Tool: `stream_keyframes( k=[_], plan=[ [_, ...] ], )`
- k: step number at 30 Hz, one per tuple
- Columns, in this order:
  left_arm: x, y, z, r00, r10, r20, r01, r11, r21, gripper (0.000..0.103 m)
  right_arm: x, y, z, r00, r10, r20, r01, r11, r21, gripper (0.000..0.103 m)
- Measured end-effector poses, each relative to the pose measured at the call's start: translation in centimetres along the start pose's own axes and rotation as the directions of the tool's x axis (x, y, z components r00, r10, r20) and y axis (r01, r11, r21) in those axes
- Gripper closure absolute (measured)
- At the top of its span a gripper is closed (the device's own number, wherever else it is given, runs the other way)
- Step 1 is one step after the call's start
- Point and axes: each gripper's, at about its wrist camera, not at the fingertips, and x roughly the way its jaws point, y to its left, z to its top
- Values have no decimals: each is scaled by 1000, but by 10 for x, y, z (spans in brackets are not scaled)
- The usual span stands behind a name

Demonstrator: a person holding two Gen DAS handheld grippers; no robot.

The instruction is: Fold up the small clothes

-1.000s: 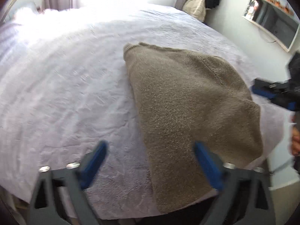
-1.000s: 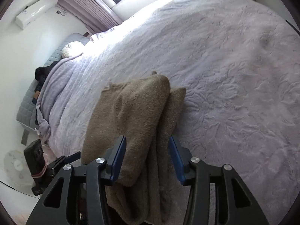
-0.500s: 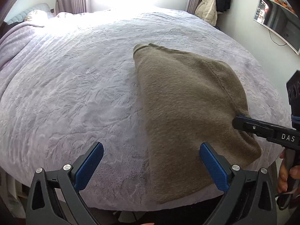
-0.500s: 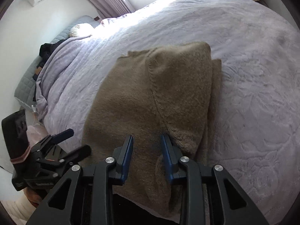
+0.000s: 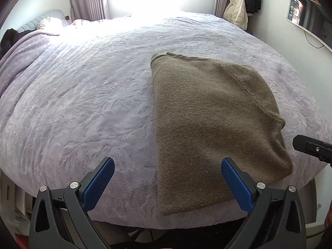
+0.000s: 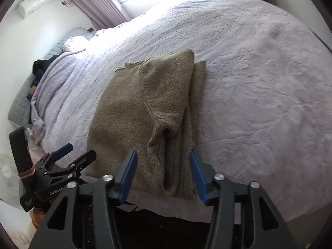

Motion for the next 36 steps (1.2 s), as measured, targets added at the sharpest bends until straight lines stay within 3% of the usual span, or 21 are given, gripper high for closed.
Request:
stream_keyframes(
  k=[4,7,10,22,36],
  plan=[
    [-2,-3,1,1000,14,-13,-14,1000,-8,0,-9,11,2,997,-79,18,79,996,-30,21],
    [-4,-1,2,999,22,-24,-22,999,-26,0,-5,33,6,989,-141,37,142,988,-53,17],
    [-6,-1,3,999,45,-18,-46,999,-26,0,-3,44,4,981,-185,61,189,980,-64,0],
    [0,-2,7,996,66,-65,-67,998,-15,0,12,52,5,972,-235,2,234,970,-62,0],
    [3,-3,8,995,80,-65,-80,997,4,0,19,49,2,953,-304,-19,301,950,-79,0]
  ],
)
